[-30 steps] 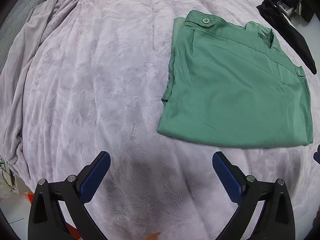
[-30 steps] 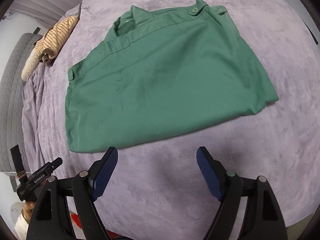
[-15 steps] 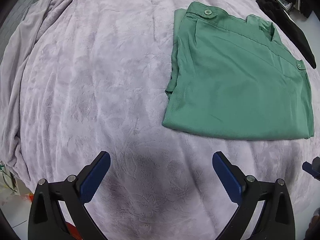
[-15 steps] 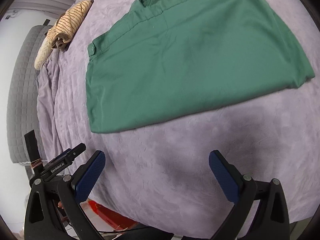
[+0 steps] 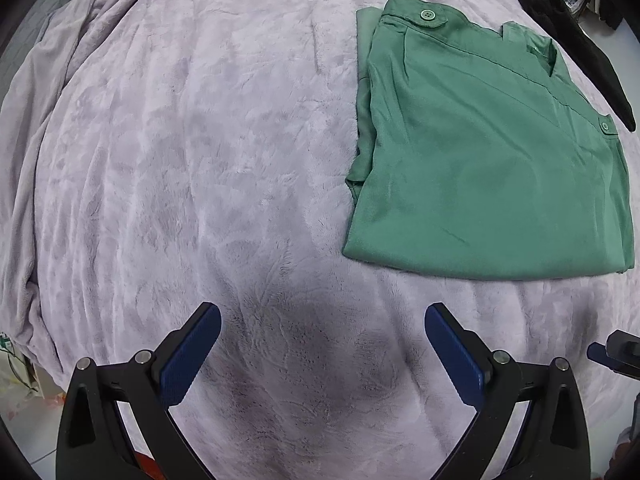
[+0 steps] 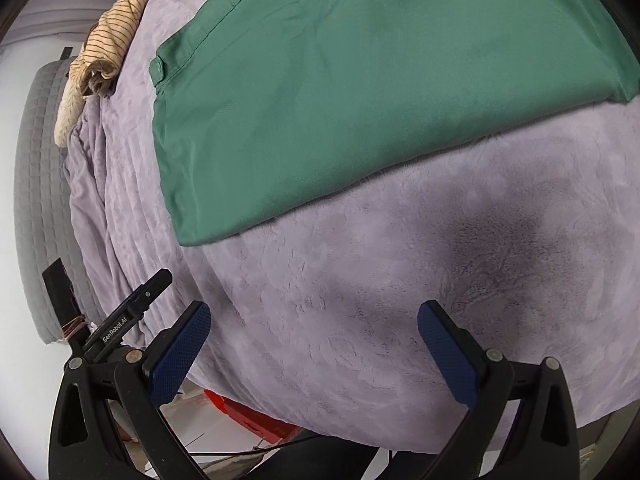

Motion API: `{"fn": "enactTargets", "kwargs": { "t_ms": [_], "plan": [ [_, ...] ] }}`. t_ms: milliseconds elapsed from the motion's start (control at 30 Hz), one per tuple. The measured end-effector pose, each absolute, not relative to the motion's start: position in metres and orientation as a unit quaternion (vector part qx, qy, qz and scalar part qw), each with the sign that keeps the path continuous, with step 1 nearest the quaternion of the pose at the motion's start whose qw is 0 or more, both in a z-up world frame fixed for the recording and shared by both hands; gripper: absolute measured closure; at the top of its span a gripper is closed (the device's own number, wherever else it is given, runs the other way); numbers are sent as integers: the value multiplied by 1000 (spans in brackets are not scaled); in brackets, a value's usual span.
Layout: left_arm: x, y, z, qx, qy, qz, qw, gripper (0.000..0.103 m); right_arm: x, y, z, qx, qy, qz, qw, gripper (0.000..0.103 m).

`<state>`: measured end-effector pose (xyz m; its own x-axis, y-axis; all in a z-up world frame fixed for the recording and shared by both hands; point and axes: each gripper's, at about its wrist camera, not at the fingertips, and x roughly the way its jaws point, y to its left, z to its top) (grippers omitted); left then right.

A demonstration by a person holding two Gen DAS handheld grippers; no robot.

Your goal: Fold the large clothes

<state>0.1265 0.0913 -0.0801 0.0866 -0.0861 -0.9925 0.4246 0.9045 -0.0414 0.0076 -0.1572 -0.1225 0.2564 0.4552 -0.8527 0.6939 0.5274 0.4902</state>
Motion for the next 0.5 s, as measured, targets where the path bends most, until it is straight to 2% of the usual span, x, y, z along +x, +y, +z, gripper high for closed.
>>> {"fn": "enactTargets", "kwargs": {
  "t_ms": [500],
  "plan": [
    [138, 84, -104, 140, 660, -176, 717, 1, 23, -142, -150, 505, 608, -75, 609, 0]
  ]
}}
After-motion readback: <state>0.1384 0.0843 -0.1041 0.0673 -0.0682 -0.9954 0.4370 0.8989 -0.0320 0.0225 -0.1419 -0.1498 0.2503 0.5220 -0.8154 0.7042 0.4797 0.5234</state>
